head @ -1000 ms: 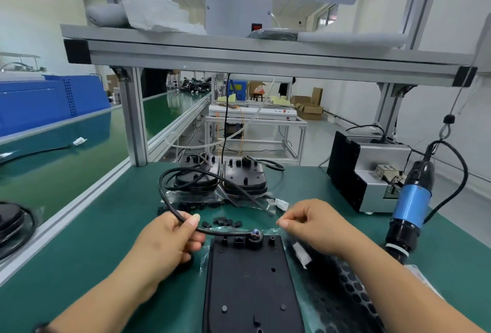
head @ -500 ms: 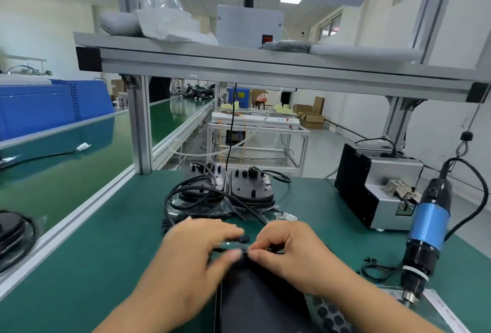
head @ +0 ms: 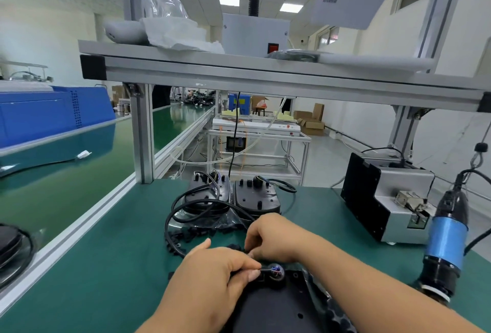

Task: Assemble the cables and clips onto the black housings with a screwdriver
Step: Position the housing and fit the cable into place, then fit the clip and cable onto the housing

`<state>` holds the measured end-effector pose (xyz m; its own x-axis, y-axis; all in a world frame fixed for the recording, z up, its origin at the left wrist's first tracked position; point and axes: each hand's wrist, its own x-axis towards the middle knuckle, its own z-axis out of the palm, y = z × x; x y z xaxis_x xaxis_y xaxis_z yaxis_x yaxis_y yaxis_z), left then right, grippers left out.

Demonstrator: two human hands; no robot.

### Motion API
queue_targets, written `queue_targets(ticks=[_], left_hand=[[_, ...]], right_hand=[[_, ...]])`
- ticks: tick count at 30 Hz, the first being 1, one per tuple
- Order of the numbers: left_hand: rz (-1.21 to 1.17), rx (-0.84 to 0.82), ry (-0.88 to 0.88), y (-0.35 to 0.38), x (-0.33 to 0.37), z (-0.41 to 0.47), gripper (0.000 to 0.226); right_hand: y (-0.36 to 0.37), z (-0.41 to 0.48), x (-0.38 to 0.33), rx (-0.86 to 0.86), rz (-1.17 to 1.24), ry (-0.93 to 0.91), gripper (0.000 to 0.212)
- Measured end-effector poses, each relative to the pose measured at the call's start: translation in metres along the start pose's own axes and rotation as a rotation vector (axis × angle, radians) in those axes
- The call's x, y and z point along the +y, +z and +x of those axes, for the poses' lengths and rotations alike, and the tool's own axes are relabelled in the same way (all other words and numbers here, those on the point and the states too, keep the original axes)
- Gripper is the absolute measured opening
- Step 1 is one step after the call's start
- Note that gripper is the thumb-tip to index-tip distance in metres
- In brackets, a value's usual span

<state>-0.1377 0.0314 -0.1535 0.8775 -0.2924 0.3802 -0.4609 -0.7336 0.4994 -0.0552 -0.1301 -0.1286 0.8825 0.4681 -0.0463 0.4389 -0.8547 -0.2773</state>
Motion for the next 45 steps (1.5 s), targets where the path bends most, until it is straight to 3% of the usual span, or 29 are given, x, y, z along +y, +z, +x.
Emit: queue_targets(ticks=[4,8,10,25,38,45], left_hand=[[-0.003,0.026,0.026,0.001,-0.001,-0.002,0.014],[-0.04,0.053,0.036,-0.001,-0.001,-0.005,0.015],[-0.035,0.053,0.042,-0.003,0.0,-0.005,0.016],[-0.1,0.059,-0.052,-0.008,0.01,-0.011,0.005],[-0.091,0.082,-0.044,-0.008,0.011,-0.013,0.005],[-0.058,0.079,-0.026,-0.008,0.011,-0.014,0.025]], right_hand=[[-0.002,-0.006,0.0,0.043,0.061,0.011,0.022],[-0.017,-0.029,0.003,0.129,0.913,0.092,0.01],[-0.019,-0.041,0.004,0.1,1.096,0.11,0.012],[-0.009,-0.055,-0.004,0.013,1.005,0.022,0.019],[-0.019,-0.065,-0.011,0.008,0.716,-0.055,0.008],[-0.019,-0.063,-0.01,0.122,0.81,0.021,0.011]])
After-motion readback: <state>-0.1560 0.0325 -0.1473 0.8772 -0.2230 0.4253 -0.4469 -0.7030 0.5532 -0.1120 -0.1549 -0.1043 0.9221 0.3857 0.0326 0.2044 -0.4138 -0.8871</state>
